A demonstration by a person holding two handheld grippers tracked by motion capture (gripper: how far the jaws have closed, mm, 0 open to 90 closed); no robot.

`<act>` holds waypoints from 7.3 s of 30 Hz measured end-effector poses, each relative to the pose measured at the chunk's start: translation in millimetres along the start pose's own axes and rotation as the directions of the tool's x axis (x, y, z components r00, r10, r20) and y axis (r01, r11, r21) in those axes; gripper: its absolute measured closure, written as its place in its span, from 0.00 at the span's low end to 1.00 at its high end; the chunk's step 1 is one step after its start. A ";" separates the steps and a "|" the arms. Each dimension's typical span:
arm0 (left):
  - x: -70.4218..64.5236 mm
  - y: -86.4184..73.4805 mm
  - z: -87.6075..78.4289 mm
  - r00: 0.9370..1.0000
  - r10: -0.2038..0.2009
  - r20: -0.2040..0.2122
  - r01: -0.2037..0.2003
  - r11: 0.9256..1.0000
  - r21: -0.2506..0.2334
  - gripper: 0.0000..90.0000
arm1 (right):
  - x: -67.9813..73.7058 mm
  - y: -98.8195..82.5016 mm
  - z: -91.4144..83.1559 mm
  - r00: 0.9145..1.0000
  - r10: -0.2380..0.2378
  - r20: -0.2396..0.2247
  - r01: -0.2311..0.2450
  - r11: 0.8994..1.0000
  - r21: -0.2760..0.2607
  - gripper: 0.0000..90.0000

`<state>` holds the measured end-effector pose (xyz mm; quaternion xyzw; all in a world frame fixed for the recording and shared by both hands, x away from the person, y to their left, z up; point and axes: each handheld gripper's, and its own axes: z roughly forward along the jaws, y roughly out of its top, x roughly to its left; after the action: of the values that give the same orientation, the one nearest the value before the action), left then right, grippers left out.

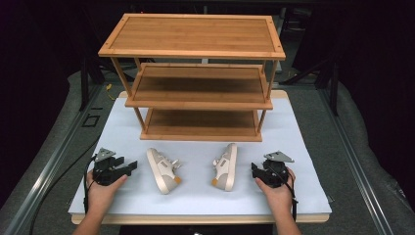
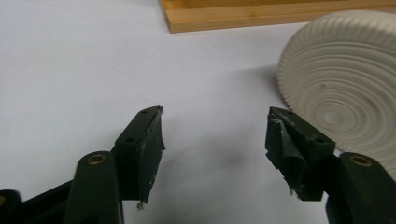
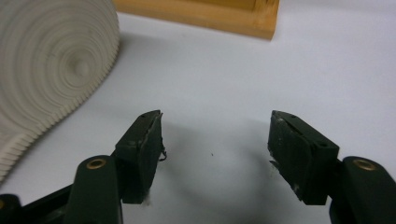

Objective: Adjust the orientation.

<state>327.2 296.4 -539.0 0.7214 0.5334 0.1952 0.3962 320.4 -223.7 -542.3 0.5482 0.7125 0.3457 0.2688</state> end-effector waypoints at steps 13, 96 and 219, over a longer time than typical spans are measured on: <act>-19.9 -0.1 -10.8 0.998 0.063 0.027 -0.062 0.998 -0.022 0.50 | 18.1 0.1 -18.9 0.997 -0.043 -0.070 0.039 0.998 -0.054 0.51; -54.4 -11.2 -48.7 0.980 0.121 0.160 -0.127 0.992 0.025 1.00 | 14.2 -0.3 -24.0 0.995 0.037 -0.089 -0.041 0.998 -0.045 0.49; -26.7 -3.0 -12.3 0.988 -0.008 0.157 0.007 1.000 0.007 0.61 | 21.4 -0.5 -15.0 0.982 0.066 -0.178 -0.061 0.998 0.035 0.84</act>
<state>307.3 276.5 -530.0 0.7337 0.5039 0.1346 0.4355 303.3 -206.1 -533.5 0.5413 0.7210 0.3915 0.1843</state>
